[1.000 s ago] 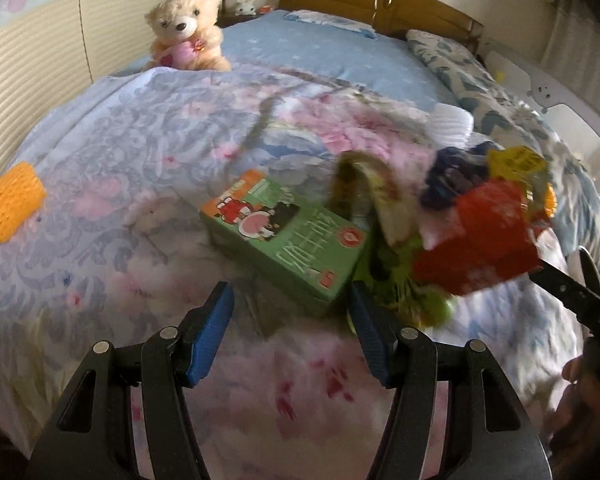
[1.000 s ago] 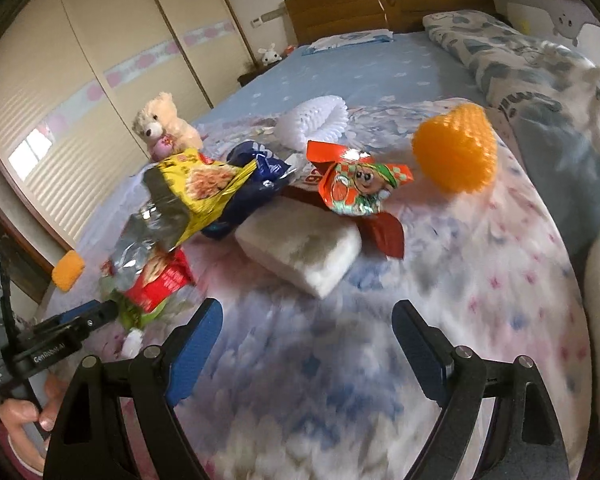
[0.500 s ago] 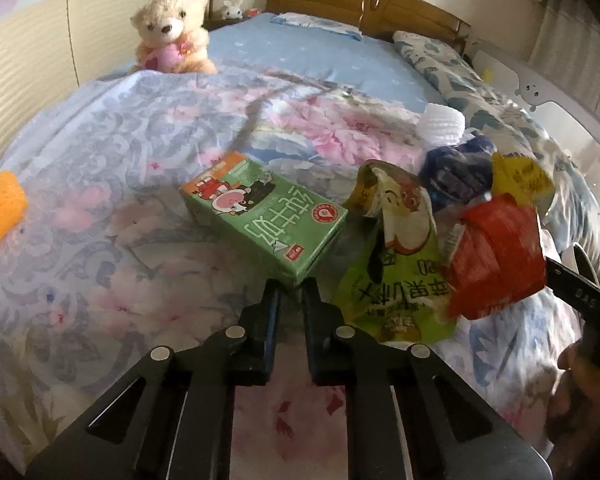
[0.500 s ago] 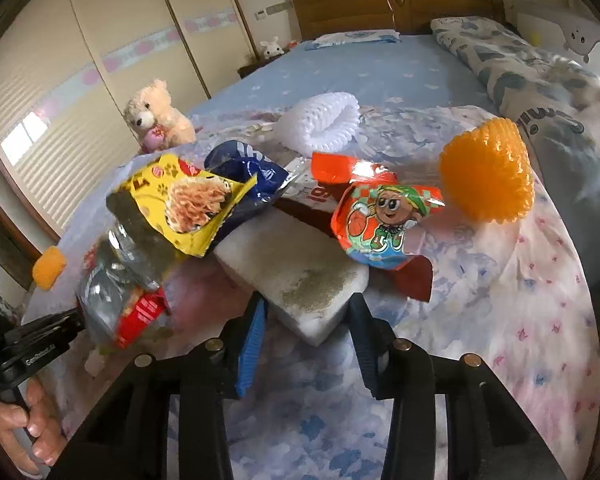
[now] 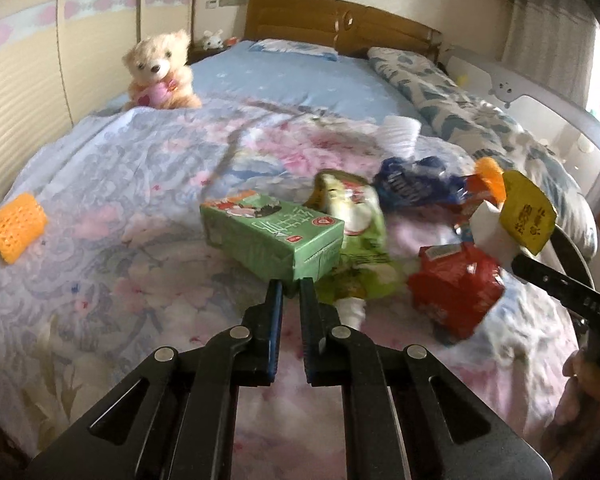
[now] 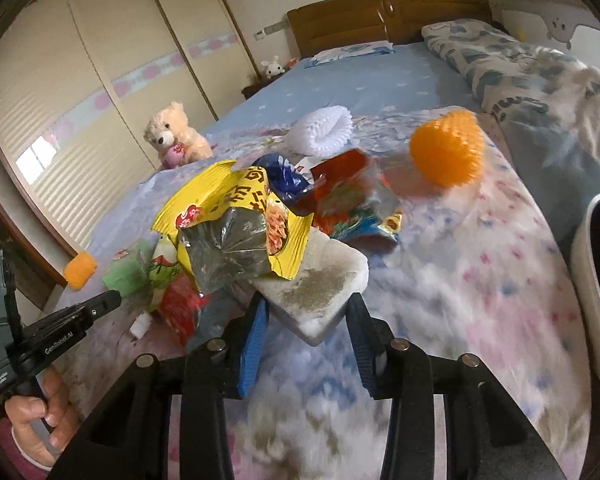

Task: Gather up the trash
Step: 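Grasp the green milk carton with the left tool while the right tool grasps a yellow wrapper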

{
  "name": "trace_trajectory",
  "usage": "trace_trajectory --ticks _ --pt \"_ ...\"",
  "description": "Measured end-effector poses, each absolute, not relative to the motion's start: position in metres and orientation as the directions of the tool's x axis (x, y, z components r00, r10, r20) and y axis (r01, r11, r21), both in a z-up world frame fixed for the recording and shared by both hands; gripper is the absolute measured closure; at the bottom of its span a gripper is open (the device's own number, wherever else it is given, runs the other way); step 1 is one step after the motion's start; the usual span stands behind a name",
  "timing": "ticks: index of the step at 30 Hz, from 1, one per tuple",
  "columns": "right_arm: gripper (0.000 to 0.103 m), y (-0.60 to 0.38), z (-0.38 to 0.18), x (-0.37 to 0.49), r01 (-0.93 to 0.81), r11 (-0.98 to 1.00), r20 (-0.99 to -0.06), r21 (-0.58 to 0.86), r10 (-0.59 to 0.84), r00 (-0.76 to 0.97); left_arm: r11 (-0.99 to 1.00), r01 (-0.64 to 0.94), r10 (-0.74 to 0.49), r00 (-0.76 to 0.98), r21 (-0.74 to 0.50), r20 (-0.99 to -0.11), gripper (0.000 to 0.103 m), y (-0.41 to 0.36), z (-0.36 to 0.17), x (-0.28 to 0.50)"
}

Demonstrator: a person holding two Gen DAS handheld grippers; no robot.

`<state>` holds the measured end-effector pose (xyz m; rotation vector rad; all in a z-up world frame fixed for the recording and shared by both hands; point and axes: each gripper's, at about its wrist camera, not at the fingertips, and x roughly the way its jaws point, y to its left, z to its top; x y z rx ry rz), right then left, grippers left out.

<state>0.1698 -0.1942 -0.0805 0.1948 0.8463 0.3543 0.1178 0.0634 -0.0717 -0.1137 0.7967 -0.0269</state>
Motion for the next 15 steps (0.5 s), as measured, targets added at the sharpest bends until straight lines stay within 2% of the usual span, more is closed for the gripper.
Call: trace_trajectory --ticks 4,9,15 --pt "0.063 -0.208 -0.076 0.155 -0.202 0.925 -0.684 0.323 0.375 0.625 0.994 0.022 -0.091 0.719 -0.109 -0.689 0.103 0.051 -0.06 0.109" --pt "0.063 -0.221 -0.074 0.141 -0.177 0.927 -0.68 0.331 0.365 0.636 0.992 0.069 -0.125 0.727 -0.11 -0.675 0.103 0.037 -0.053 0.104" --pt "0.062 -0.228 -0.084 0.135 -0.157 0.931 -0.709 0.33 0.354 0.61 0.989 0.075 -0.144 0.701 -0.128 -0.699 0.103 0.032 -0.061 0.099"
